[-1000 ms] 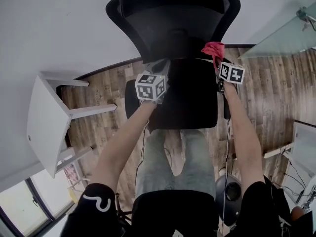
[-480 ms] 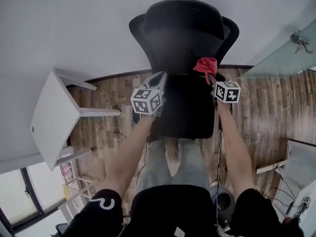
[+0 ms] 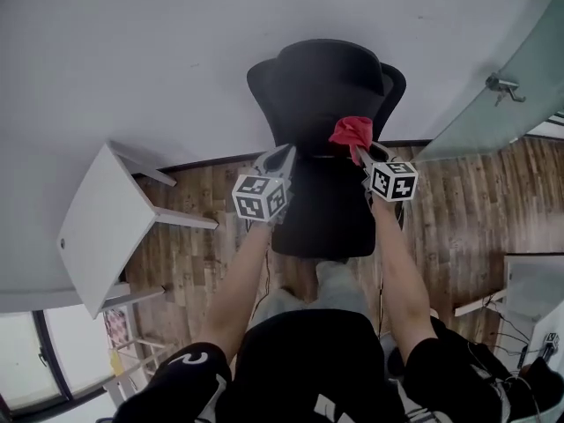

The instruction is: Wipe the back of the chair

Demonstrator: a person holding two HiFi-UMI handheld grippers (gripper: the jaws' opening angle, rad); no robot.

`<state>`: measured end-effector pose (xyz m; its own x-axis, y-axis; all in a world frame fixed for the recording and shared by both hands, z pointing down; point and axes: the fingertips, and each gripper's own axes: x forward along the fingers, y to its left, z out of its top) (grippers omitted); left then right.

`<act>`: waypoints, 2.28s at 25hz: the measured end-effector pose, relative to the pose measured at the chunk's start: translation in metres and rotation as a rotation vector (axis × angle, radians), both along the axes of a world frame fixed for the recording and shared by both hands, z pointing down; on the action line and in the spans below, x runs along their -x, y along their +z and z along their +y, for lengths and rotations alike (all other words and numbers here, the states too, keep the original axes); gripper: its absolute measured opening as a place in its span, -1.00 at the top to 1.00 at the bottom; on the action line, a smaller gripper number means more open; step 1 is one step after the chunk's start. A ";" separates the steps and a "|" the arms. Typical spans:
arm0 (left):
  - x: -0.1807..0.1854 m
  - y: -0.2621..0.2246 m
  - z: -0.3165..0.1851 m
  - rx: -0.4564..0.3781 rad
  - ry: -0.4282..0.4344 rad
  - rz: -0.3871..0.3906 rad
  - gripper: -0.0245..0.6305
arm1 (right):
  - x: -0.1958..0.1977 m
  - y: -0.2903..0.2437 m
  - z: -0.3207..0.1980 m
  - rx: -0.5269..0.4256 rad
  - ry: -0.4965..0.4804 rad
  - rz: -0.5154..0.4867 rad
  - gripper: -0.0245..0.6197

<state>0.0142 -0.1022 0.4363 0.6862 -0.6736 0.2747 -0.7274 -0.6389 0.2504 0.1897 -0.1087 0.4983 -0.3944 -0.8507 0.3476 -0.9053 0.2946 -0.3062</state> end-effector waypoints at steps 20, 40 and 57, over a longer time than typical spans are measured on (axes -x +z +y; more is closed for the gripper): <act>0.123 -0.067 0.161 -0.035 0.141 0.076 0.85 | 0.143 -0.082 0.171 -0.061 0.115 0.040 0.68; 0.116 -0.084 0.326 -0.098 0.041 0.040 0.85 | 0.157 -0.104 0.343 -0.109 0.070 0.052 0.68; 0.084 -0.076 0.479 -0.136 0.057 0.016 0.85 | 0.094 -0.106 0.500 -0.125 0.057 0.131 0.68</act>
<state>-0.0699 0.3765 0.3605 0.7282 -0.6635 0.1718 -0.6853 -0.7081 0.1700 0.0952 0.3913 0.3922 -0.3027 -0.9101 0.2831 -0.9513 0.2703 -0.1484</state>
